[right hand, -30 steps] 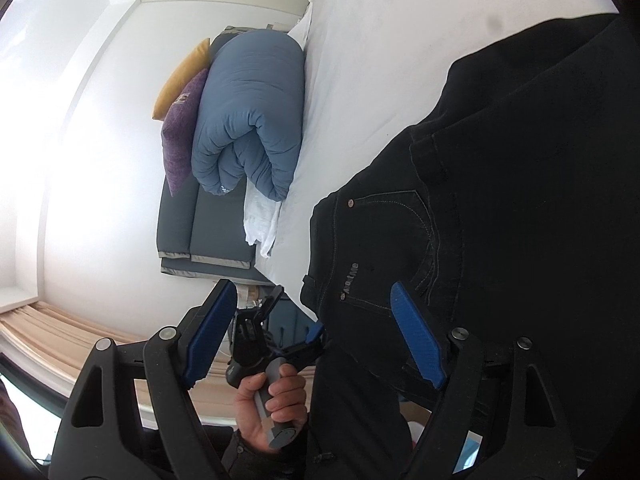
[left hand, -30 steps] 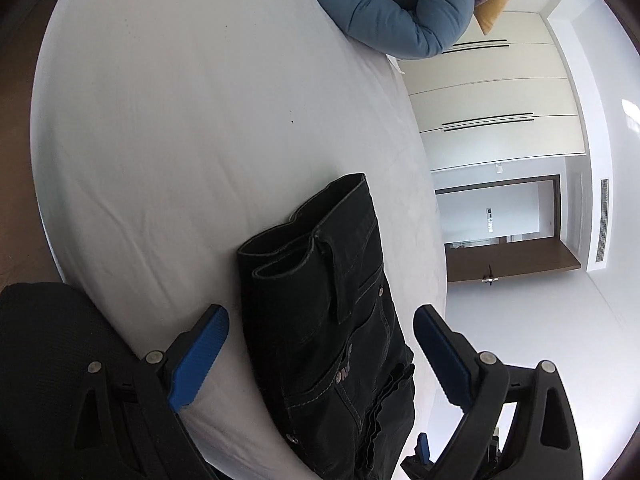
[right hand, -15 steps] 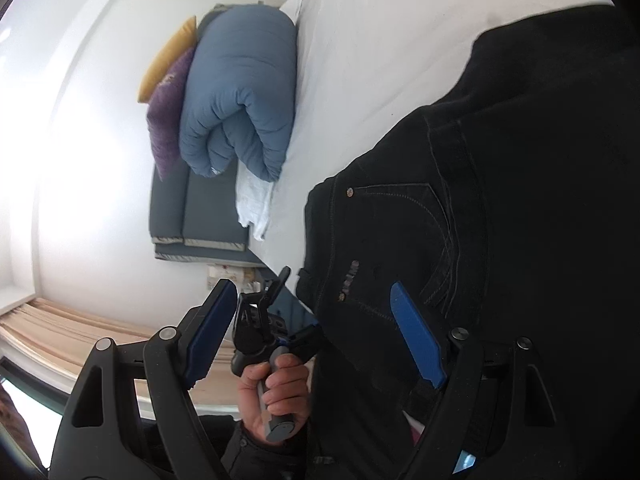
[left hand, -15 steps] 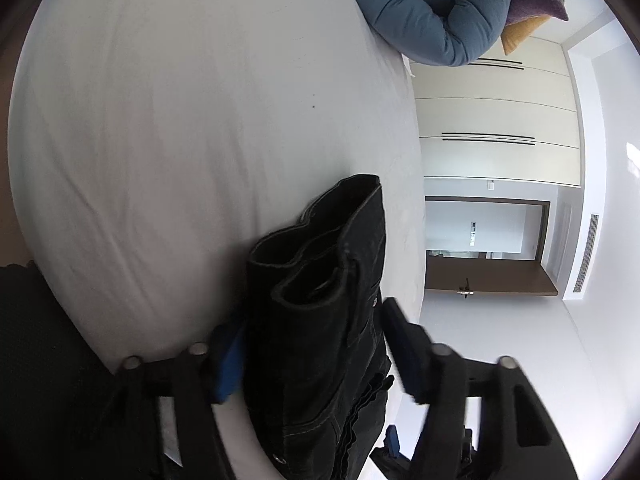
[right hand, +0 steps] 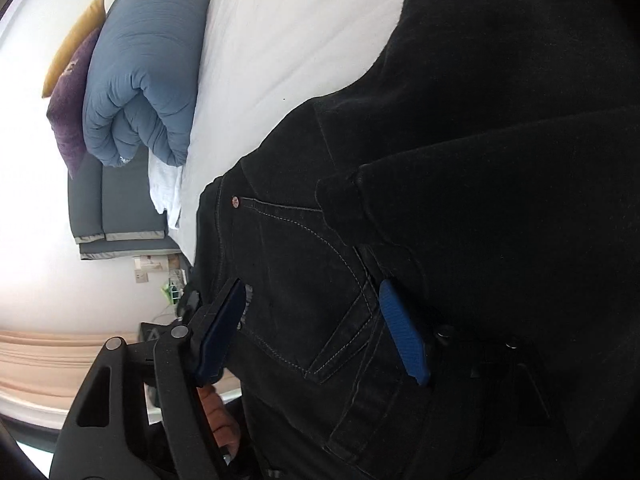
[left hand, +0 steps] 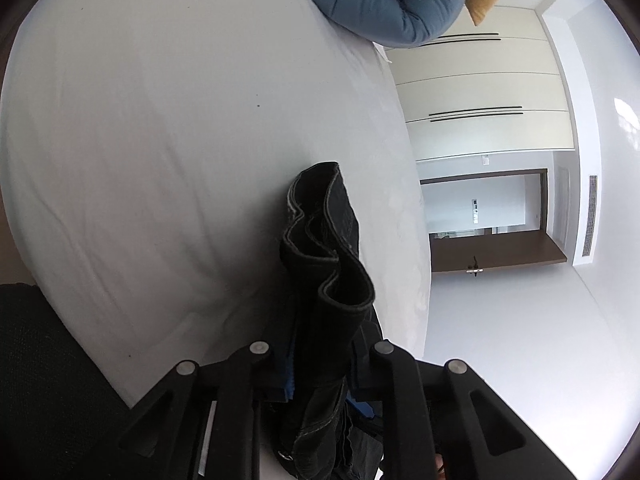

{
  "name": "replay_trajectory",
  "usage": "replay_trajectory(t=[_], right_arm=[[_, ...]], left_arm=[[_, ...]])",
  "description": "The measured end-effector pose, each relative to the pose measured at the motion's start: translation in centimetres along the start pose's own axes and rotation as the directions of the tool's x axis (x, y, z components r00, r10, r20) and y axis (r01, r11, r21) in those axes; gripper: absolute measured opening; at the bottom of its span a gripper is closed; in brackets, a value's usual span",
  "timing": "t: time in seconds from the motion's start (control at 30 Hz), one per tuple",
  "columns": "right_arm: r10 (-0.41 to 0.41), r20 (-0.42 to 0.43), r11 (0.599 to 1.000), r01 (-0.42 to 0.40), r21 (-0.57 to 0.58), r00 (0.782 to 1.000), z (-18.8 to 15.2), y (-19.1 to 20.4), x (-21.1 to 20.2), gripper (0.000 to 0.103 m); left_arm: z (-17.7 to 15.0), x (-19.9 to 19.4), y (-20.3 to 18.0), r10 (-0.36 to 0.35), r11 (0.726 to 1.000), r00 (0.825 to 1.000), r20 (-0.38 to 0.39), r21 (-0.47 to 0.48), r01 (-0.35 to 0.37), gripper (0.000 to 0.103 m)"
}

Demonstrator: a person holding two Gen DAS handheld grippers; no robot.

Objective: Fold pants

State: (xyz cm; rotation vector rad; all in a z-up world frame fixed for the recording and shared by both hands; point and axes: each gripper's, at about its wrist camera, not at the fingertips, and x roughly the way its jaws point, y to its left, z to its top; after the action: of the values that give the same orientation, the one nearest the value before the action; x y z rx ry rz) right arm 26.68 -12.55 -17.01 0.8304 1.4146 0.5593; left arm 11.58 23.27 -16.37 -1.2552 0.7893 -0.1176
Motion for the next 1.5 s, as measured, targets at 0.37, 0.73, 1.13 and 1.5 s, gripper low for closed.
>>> replay_trajectory(t=[0.37, 0.73, 1.13, 1.5], right_arm=[[0.004, 0.02, 1.0, -0.003, -0.031, 1.0, 0.2, -0.3, 0.4, 0.067], [0.261, 0.084, 0.963, -0.265, 0.047, 0.962, 0.9, -1.2, -5.2, 0.071], [0.208, 0.081, 0.967, -0.193, -0.167, 0.975, 1.0, 0.8, -13.6, 0.073], [0.077, 0.123, 0.96, -0.04, -0.276, 0.989, -0.7, 3.5, -13.6, 0.073]], left_arm=[[-1.5, 0.2, -4.7, 0.028, 0.987, 1.0, 0.009, 0.159, -0.029, 0.018], [-10.5, 3.5, -17.5, 0.085, 0.788, 0.995, -0.051, 0.615, -0.035, 0.018], [-21.0, 9.2, -18.2, 0.294, 0.53, 0.953, -0.077, 0.842, -0.095, 0.018], [-25.9, 10.3, -18.4, 0.378, 0.27, 0.925, 0.035, 0.952, -0.146, 0.018]])
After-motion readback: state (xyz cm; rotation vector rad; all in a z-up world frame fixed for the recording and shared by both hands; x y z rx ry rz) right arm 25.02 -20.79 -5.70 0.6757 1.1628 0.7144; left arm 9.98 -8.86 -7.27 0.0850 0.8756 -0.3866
